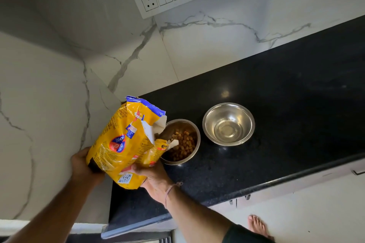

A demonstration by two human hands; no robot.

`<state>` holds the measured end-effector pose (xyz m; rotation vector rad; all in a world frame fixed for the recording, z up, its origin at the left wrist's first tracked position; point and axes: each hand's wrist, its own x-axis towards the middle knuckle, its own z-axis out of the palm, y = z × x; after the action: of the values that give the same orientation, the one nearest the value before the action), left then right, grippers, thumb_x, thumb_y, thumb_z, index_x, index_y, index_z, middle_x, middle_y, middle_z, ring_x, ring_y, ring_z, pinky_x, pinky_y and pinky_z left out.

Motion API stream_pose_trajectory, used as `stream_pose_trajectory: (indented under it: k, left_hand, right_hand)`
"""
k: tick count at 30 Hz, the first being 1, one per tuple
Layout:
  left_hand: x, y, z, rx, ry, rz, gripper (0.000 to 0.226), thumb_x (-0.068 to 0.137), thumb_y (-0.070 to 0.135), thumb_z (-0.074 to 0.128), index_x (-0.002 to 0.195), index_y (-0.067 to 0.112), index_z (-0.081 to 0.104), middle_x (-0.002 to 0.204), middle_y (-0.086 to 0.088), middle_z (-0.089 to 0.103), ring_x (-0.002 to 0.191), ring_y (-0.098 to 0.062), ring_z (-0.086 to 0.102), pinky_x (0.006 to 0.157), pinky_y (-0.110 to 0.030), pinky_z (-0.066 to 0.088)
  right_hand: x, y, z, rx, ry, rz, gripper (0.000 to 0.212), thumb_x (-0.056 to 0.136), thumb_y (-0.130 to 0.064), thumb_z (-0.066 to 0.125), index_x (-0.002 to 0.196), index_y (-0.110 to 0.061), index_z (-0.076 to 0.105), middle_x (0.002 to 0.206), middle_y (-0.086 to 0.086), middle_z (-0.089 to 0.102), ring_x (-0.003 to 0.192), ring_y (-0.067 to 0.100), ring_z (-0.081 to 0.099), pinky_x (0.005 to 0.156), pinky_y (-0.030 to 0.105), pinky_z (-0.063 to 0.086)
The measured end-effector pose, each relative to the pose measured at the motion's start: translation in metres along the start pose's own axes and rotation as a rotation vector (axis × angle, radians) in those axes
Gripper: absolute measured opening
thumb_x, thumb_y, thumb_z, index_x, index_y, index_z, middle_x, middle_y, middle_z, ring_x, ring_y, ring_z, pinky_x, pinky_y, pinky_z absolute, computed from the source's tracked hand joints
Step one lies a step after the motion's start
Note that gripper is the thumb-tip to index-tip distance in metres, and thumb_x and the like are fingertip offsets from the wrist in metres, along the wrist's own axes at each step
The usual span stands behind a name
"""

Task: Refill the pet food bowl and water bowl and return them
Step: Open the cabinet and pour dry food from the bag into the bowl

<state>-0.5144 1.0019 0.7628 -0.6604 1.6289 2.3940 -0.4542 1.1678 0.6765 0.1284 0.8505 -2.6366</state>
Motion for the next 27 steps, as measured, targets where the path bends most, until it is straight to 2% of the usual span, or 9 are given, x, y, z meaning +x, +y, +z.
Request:
stream_pose_trajectory:
  k: [10, 17, 19, 21, 22, 23, 25, 26, 27]
  left_hand:
    - [-0.004, 0.002, 0.008, 0.050, -0.005, 0.016, 0.059, 0.031, 0.033, 0.071, 0.083, 0.016, 0.049, 0.090, -0.008, 0.049, 0.081, -0.027, 0.055, 0.061, -0.029, 0.060]
    - [0.003, 0.003, 0.000, 0.036, 0.007, 0.025, 0.058, 0.030, 0.034, 0.075, 0.082, 0.018, 0.054, 0.087, -0.007, 0.054, 0.075, -0.026, 0.063, 0.067, -0.032, 0.060]
    - [0.002, 0.003, -0.001, 0.034, 0.020, 0.018, 0.044, 0.042, 0.031, 0.077, 0.080, 0.019, 0.059, 0.086, -0.006, 0.057, 0.073, -0.025, 0.067, 0.069, -0.034, 0.060]
    - [0.001, 0.002, 0.000, -0.019, 0.047, 0.032, 0.006, 0.077, 0.024, 0.064, 0.072, 0.019, 0.064, 0.085, -0.006, 0.059, 0.068, -0.024, 0.070, 0.067, -0.036, 0.061]
    - [0.002, 0.001, -0.001, 0.000, 0.065, 0.015, 0.015, 0.083, 0.022, 0.058, 0.070, 0.019, 0.065, 0.085, -0.006, 0.059, 0.066, -0.023, 0.070, 0.066, -0.036, 0.062]
    - [0.001, 0.002, 0.002, 0.007, 0.061, -0.009, 0.005, 0.077, 0.021, 0.063, 0.074, 0.018, 0.065, 0.087, -0.007, 0.059, 0.066, -0.024, 0.070, 0.065, -0.036, 0.062]
    - [-0.001, 0.004, 0.005, 0.031, 0.035, -0.036, 0.040, 0.048, 0.027, 0.073, 0.084, 0.016, 0.059, 0.091, -0.008, 0.058, 0.070, -0.026, 0.068, 0.065, -0.037, 0.061]
    - [-0.001, 0.004, 0.006, 0.033, 0.009, -0.039, 0.044, 0.046, 0.028, 0.072, 0.085, 0.016, 0.056, 0.092, -0.009, 0.057, 0.073, -0.027, 0.066, 0.065, -0.036, 0.061]
    - [-0.003, 0.003, 0.008, 0.023, 0.019, -0.030, 0.035, 0.055, 0.026, 0.070, 0.085, 0.016, 0.055, 0.092, -0.009, 0.055, 0.076, -0.027, 0.064, 0.065, -0.035, 0.061]
  right_hand:
    - [0.003, 0.001, -0.001, 0.031, -0.011, 0.005, 0.080, 0.076, -0.017, 0.081, 0.149, -0.017, 0.048, 0.145, 0.019, 0.059, 0.133, 0.041, 0.057, 0.109, 0.068, 0.042]
    - [0.002, -0.003, 0.004, 0.050, -0.029, -0.031, 0.106, 0.058, -0.033, 0.097, 0.149, -0.013, 0.047, 0.145, 0.024, 0.057, 0.134, 0.044, 0.055, 0.110, 0.071, 0.038]
    - [0.002, -0.004, 0.005, 0.047, -0.028, -0.035, 0.107, 0.057, -0.034, 0.097, 0.149, -0.013, 0.048, 0.145, 0.024, 0.057, 0.134, 0.044, 0.055, 0.110, 0.071, 0.038]
    - [0.001, -0.005, 0.005, 0.044, -0.022, -0.035, 0.106, 0.057, -0.035, 0.098, 0.149, -0.013, 0.049, 0.145, 0.023, 0.057, 0.133, 0.043, 0.056, 0.110, 0.070, 0.039]
    - [0.000, -0.006, 0.006, 0.044, -0.018, -0.036, 0.106, 0.057, -0.035, 0.098, 0.148, -0.013, 0.049, 0.144, 0.023, 0.058, 0.133, 0.043, 0.056, 0.110, 0.070, 0.039]
    - [0.000, -0.007, 0.006, 0.043, -0.014, -0.039, 0.107, 0.056, -0.035, 0.098, 0.148, -0.012, 0.049, 0.144, 0.023, 0.058, 0.133, 0.043, 0.056, 0.110, 0.070, 0.040]
    - [-0.001, -0.008, 0.007, 0.041, -0.006, -0.046, 0.107, 0.057, -0.035, 0.098, 0.148, -0.012, 0.049, 0.144, 0.024, 0.058, 0.132, 0.043, 0.057, 0.109, 0.070, 0.041]
    - [-0.001, -0.009, 0.007, 0.042, -0.002, -0.048, 0.106, 0.057, -0.034, 0.098, 0.148, -0.012, 0.049, 0.144, 0.024, 0.058, 0.132, 0.043, 0.057, 0.108, 0.070, 0.041]
    - [-0.002, -0.009, 0.007, 0.043, 0.002, -0.049, 0.105, 0.058, -0.033, 0.098, 0.148, -0.011, 0.049, 0.143, 0.024, 0.058, 0.132, 0.043, 0.057, 0.108, 0.069, 0.042]
